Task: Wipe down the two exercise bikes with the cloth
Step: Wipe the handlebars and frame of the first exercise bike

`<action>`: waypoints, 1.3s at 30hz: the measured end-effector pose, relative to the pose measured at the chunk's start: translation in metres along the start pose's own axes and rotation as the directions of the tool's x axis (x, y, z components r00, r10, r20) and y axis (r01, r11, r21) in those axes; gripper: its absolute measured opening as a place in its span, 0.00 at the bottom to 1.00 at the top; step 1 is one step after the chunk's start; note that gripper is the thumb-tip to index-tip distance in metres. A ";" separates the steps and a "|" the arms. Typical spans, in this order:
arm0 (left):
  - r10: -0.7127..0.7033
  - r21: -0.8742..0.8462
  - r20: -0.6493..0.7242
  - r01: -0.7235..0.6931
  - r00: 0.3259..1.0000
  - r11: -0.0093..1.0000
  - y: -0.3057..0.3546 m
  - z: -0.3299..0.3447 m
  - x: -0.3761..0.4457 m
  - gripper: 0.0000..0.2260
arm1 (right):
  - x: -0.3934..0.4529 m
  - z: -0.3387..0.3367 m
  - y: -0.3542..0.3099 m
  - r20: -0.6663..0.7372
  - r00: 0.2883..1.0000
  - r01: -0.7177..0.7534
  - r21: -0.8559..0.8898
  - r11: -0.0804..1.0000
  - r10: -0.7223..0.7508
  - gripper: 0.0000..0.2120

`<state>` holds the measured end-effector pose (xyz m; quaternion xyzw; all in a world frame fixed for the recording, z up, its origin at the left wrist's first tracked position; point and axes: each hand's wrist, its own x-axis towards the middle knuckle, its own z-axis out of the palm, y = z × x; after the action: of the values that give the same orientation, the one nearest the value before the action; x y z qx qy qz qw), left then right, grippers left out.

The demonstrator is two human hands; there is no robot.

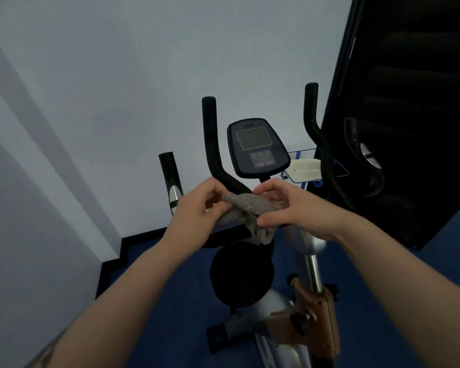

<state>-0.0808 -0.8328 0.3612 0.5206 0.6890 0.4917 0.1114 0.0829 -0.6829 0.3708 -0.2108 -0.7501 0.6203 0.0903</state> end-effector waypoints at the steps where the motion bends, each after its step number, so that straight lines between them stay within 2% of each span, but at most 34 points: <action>1: -0.020 -0.037 -0.018 0.020 1.000 0.999 0.001 -0.002 0.002 0.07 | 0.002 -0.003 -0.001 -0.004 1.000 0.009 -0.043 0.999 -0.009 0.24; 4: -0.079 -0.116 -0.117 0.066 0.990 0.991 0.001 -0.008 0.007 0.07 | 0.009 -0.009 -0.004 -0.057 0.996 0.063 -0.156 0.986 -0.073 0.18; 7: -0.151 -0.134 -0.205 0.125 0.967 0.983 0.000 -0.009 0.011 0.09 | 0.017 -0.007 -0.005 -0.095 0.986 0.127 -0.135 0.983 -0.140 0.14; 11: -0.183 -0.090 -0.314 0.162 0.932 0.983 -0.006 -0.010 0.016 0.10 | 0.024 -0.002 -0.006 -0.049 0.989 0.139 -0.041 0.989 -0.141 0.06; 14: -0.160 -0.034 -0.336 0.158 0.928 0.987 -0.011 -0.011 0.018 0.11 | 0.025 -0.006 -0.007 0.024 0.997 0.079 -0.032 0.996 -0.078 0.08; 17: -0.148 -0.026 -0.362 0.149 0.920 0.989 -0.010 -0.007 0.019 0.12 | 0.024 -0.004 -0.010 0.087 0.996 0.045 -0.099 0.994 -0.036 0.14; 19: -0.131 -0.026 -0.377 0.131 0.917 0.991 -0.008 -0.004 0.021 0.12 | 0.023 0.005 -0.013 0.039 0.999 0.029 -0.186 0.982 -0.022 0.18; 21: -0.123 -0.024 -0.373 0.123 0.920 0.992 -0.006 -0.003 0.024 0.12 | 0.025 0.016 -0.014 -0.071 0.995 0.044 -0.334 0.942 -0.072 0.21; 24: -0.104 -0.001 -0.350 0.111 0.931 0.994 -0.006 -0.005 0.024 0.11 | 0.029 0.022 -0.015 -0.254 0.938 0.072 -0.520 0.851 -0.235 0.11; 25: -0.094 -0.001 -0.340 0.100 0.936 0.995 -0.007 -0.006 0.022 0.10 | 0.029 0.019 -0.017 -0.297 0.924 0.071 -0.489 0.870 -0.242 0.10; 28: -0.046 -0.055 -0.240 0.034 0.970 0.998 -0.003 -0.008 0.013 0.09 | 0.028 0.012 -0.024 -0.330 0.940 0.046 -0.120 0.992 -0.083 0.07; 31: 0.013 -0.069 -0.102 -0.020 0.995 0.997 0.005 -0.002 0.005 0.10 | 0.031 0.013 -0.030 -0.322 0.947 0.050 0.095 0.994 -0.017 0.04; 33: -0.015 -0.123 -0.057 0.008 0.998 0.992 0.013 0.005 0.003 0.09 | 0.035 0.017 -0.034 -0.348 0.937 0.051 0.176 0.983 0.013 0.08; 36: -0.035 0.022 -0.063 0.037 0.997 0.999 0.020 0.015 0.006 0.24 | 0.039 0.022 -0.038 -0.368 0.930 0.074 0.232 0.970 0.017 0.09; 37: -0.033 0.073 -0.075 0.039 0.997 0.997 0.021 0.016 0.010 0.25 | 0.039 0.021 -0.038 -0.365 0.931 0.088 0.226 0.970 0.001 0.10; 39: -0.032 0.127 -0.092 0.044 0.995 0.991 0.020 0.014 0.018 0.15 | 0.038 0.017 -0.037 -0.367 0.928 0.142 0.198 0.970 -0.061 0.08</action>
<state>-0.0676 -0.8105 0.3768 0.4909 0.7334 0.4669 0.0557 0.0346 -0.6873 0.3977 -0.2696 -0.6573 0.6455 0.2805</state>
